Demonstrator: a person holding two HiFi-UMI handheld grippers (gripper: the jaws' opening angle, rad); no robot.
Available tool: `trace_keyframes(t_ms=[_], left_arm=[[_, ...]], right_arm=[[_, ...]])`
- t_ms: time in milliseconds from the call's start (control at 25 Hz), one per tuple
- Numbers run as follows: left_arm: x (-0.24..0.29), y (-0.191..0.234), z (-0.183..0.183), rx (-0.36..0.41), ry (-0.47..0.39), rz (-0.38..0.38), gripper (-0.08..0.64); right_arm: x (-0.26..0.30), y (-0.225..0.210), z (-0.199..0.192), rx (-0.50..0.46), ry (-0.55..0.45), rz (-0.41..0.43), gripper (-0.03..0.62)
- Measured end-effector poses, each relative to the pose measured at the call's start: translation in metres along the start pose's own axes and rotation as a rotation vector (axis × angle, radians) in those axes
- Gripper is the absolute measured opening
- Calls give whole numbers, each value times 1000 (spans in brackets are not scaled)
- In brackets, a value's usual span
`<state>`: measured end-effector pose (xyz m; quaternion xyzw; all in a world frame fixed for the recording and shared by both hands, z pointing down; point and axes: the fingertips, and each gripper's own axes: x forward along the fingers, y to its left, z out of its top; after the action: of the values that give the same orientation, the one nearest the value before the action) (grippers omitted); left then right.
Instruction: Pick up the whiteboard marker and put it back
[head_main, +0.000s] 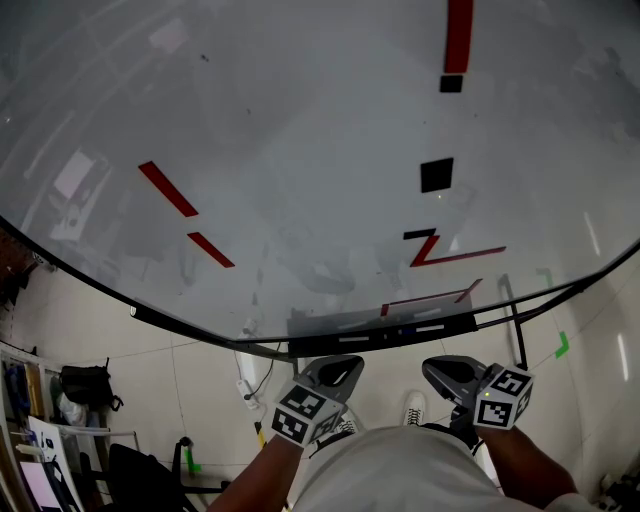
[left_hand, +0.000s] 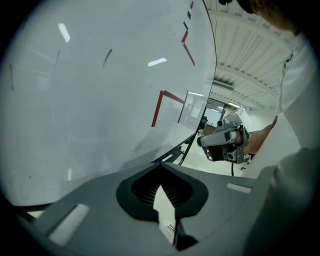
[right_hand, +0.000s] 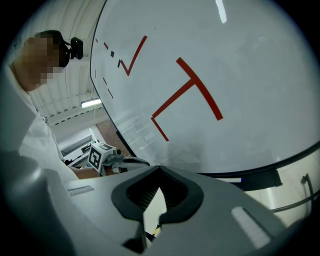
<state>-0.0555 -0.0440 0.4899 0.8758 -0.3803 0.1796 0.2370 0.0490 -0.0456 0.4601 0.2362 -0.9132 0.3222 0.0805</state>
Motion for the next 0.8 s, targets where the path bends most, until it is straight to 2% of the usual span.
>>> trace_keyframes(t_ms=[240,480,800], left_arm=[[-14,-20,13,-127,-97,-101,15],[-23,-25,18,-198,-153,-168,15],[-38,-27,21,-168,-173,-229,15]], right_arm=[[4,6,-1,-4,-1,9,2],[6,9,-4,0,-5,-3,2],[10,21,0,7,-51,-61,2]])
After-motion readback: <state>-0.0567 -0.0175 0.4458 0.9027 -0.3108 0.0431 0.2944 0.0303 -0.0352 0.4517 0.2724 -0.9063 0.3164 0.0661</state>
